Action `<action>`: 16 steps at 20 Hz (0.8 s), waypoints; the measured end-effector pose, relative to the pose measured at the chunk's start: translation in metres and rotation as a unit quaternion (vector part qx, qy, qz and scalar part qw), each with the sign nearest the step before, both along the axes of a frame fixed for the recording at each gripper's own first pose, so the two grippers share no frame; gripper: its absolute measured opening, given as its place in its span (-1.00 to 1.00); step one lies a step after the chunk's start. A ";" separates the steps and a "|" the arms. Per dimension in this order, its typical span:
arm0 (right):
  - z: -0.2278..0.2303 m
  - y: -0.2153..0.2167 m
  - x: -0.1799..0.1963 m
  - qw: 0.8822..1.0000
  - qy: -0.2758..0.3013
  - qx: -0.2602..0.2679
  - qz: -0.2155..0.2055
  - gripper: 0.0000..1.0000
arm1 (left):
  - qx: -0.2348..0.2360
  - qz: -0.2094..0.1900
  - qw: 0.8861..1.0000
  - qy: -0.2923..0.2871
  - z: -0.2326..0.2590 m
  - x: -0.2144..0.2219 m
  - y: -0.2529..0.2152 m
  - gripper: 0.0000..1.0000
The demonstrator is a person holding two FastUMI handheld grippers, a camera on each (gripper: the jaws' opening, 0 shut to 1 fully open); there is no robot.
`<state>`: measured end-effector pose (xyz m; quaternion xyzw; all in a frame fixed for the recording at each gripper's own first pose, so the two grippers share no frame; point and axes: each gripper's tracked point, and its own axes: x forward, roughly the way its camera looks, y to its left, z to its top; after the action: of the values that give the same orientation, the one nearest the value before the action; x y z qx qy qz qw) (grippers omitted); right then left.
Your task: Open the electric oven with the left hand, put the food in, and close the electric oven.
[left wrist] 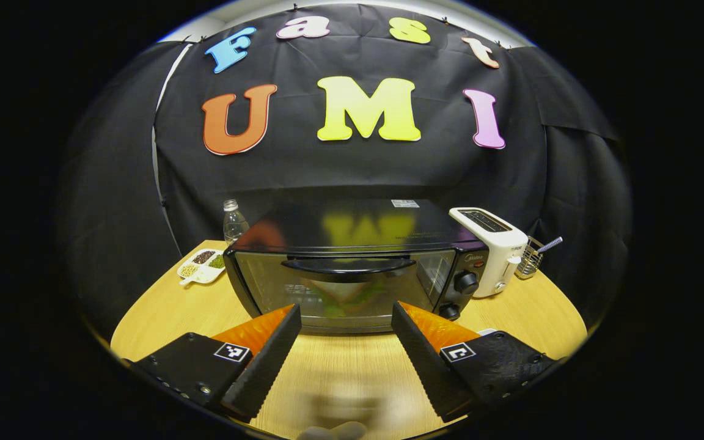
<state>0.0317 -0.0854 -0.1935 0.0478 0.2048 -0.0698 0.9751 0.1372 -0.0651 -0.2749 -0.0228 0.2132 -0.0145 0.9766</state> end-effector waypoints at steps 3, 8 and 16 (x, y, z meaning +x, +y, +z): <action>0.009 0.008 0.003 1.000 -0.010 0.000 0.009 1.00 | 0.001 0.004 1.000 -0.006 0.013 -0.012 0.004 0.95; 0.041 0.028 0.010 0.998 -0.045 0.000 0.033 1.00 | -0.020 0.002 0.999 -0.049 0.076 -0.046 0.008 0.95; 0.111 0.070 0.016 0.990 -0.119 0.001 0.070 1.00 | -0.027 0.020 0.986 -0.164 0.210 -0.100 0.048 0.94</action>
<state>0.0475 -0.0150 -0.0821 0.0420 0.0901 0.0046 0.9950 0.0372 -0.0176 -0.0646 -0.0510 0.0491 -0.0040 0.9975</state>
